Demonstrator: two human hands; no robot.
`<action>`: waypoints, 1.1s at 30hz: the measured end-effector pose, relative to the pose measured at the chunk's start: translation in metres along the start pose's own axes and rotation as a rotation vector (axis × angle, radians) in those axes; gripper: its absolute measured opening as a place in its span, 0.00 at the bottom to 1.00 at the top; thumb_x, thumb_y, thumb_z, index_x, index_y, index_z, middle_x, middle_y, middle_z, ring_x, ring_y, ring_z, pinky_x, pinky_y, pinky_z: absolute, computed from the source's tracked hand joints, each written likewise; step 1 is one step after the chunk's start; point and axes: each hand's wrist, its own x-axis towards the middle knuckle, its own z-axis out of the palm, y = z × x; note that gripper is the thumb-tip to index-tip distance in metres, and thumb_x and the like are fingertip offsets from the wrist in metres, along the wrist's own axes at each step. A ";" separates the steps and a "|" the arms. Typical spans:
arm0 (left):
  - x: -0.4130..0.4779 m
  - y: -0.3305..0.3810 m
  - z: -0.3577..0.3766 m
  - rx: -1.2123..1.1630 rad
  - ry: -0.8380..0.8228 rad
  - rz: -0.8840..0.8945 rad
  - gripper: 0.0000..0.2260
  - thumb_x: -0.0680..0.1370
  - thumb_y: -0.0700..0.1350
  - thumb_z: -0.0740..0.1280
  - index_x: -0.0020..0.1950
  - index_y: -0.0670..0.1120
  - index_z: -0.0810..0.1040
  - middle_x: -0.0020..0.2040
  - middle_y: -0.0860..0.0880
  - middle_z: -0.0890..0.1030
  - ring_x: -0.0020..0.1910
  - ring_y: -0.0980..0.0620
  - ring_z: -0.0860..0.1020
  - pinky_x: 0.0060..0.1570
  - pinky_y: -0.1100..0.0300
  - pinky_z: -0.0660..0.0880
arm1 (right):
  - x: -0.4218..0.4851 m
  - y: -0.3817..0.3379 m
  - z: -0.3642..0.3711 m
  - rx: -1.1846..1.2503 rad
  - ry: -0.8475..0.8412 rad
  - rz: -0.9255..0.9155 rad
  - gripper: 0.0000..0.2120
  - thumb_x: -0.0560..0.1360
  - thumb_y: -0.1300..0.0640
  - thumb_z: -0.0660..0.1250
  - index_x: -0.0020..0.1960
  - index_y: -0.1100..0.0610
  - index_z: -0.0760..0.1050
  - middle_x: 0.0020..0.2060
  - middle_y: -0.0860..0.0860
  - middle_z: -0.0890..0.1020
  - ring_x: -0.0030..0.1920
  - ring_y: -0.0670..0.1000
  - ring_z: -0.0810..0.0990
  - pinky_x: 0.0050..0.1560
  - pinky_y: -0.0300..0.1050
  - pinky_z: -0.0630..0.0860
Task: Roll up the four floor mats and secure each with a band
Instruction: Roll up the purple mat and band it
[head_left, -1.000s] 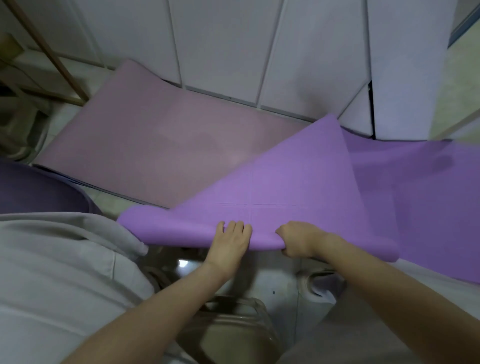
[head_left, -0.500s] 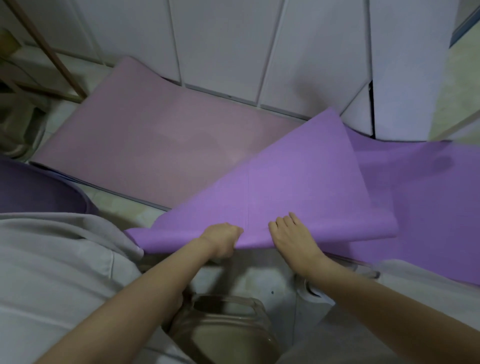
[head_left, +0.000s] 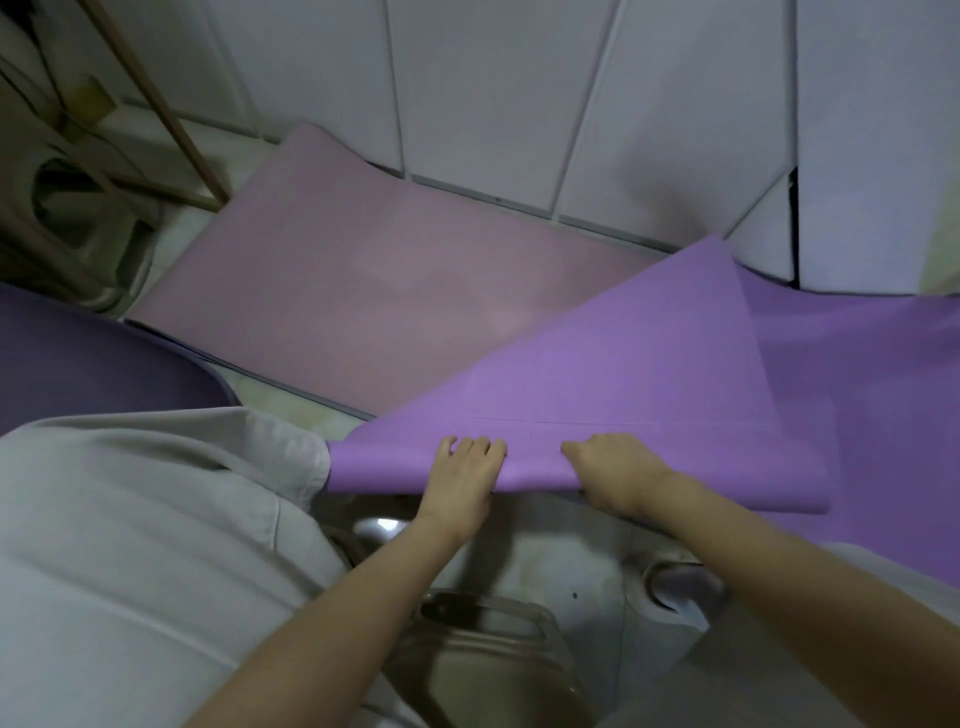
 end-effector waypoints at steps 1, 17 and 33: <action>0.001 0.001 -0.003 -0.011 -0.047 -0.002 0.20 0.67 0.38 0.69 0.58 0.45 0.73 0.51 0.46 0.77 0.52 0.42 0.77 0.53 0.53 0.69 | 0.000 0.002 -0.002 0.014 -0.020 -0.011 0.15 0.76 0.55 0.61 0.61 0.58 0.69 0.59 0.58 0.78 0.59 0.59 0.76 0.54 0.48 0.71; 0.060 0.039 -0.033 -0.198 -0.869 0.251 0.23 0.69 0.41 0.76 0.62 0.40 0.76 0.55 0.43 0.79 0.47 0.49 0.74 0.49 0.58 0.73 | -0.053 0.010 0.030 0.134 -0.043 0.118 0.29 0.72 0.46 0.67 0.67 0.56 0.61 0.61 0.53 0.73 0.60 0.54 0.74 0.54 0.45 0.69; 0.019 0.019 -0.008 -0.041 -0.109 0.043 0.31 0.69 0.53 0.73 0.68 0.49 0.64 0.62 0.48 0.71 0.63 0.46 0.69 0.69 0.48 0.54 | -0.027 0.033 0.016 0.154 0.124 0.074 0.22 0.71 0.44 0.65 0.61 0.53 0.68 0.56 0.52 0.80 0.56 0.58 0.77 0.48 0.46 0.70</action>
